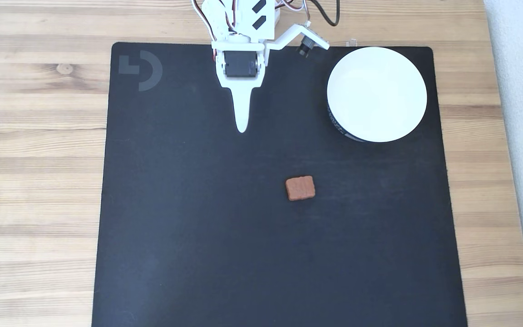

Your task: Pick up the toy and place it on the plate

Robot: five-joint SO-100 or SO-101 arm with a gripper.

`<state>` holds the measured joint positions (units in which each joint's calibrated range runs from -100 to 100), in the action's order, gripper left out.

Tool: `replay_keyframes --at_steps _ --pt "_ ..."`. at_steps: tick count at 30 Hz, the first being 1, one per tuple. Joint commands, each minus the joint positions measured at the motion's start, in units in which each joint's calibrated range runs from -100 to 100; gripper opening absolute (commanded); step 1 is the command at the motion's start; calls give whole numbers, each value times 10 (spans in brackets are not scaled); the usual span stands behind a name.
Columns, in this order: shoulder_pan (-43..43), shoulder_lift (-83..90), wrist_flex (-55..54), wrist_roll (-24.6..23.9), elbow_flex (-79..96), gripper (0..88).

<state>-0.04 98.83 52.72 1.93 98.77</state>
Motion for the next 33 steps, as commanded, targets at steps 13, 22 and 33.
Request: replay_keyframes --at_steps 13,22,33 --pt "3 5 2 1 7 25" --pt "3 5 2 1 7 25" --pt "3 5 2 3 7 25"
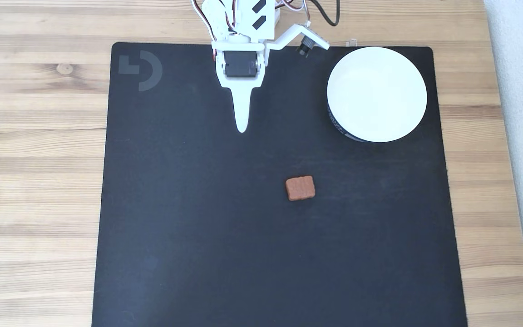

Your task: Pick up the toy and place it on the plate

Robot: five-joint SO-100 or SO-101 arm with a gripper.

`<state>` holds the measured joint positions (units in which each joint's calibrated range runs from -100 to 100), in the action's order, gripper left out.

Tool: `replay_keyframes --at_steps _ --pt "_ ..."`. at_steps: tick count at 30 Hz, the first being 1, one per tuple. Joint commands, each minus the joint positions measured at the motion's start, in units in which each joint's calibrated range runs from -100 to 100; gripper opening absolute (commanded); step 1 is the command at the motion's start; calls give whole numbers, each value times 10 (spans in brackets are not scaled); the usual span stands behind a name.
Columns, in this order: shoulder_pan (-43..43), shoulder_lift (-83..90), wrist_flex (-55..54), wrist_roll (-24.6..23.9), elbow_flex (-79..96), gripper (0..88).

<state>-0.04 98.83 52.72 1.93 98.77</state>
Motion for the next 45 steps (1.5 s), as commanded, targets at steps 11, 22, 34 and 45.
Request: replay_keyframes --at_steps 11,22,34,45 --pt "3 5 2 -1 7 25" --pt "-2 5 2 -2 7 23" --pt "-6 -43 20 -2 -65 21" --pt "47 -354 -27 -2 -365 22"
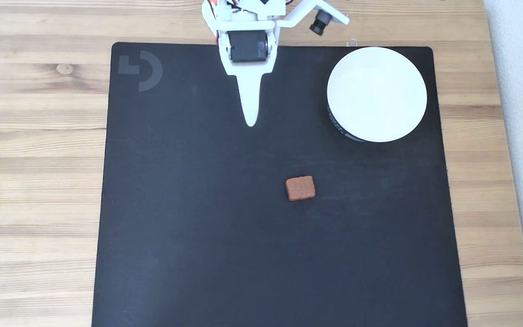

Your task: Pick up the toy and place it on the plate

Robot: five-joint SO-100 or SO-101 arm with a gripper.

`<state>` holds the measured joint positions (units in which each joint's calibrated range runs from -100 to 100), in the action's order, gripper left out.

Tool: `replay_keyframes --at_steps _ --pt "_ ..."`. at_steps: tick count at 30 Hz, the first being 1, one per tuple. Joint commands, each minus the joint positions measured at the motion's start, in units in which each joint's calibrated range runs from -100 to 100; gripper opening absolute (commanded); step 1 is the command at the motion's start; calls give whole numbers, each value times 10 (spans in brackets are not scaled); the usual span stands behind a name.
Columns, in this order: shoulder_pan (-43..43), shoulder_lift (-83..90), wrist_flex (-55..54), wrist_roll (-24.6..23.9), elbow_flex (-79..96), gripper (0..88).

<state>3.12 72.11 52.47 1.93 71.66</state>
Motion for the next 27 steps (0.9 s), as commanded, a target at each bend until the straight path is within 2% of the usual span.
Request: replay_keyframes --at_steps 1,14,19,27 --pt "19 -105 -24 -2 -114 22" --pt "102 -512 -7 -3 -503 22" --pt "106 -632 29 -3 -622 22" --pt "124 -782 57 -2 -723 22"
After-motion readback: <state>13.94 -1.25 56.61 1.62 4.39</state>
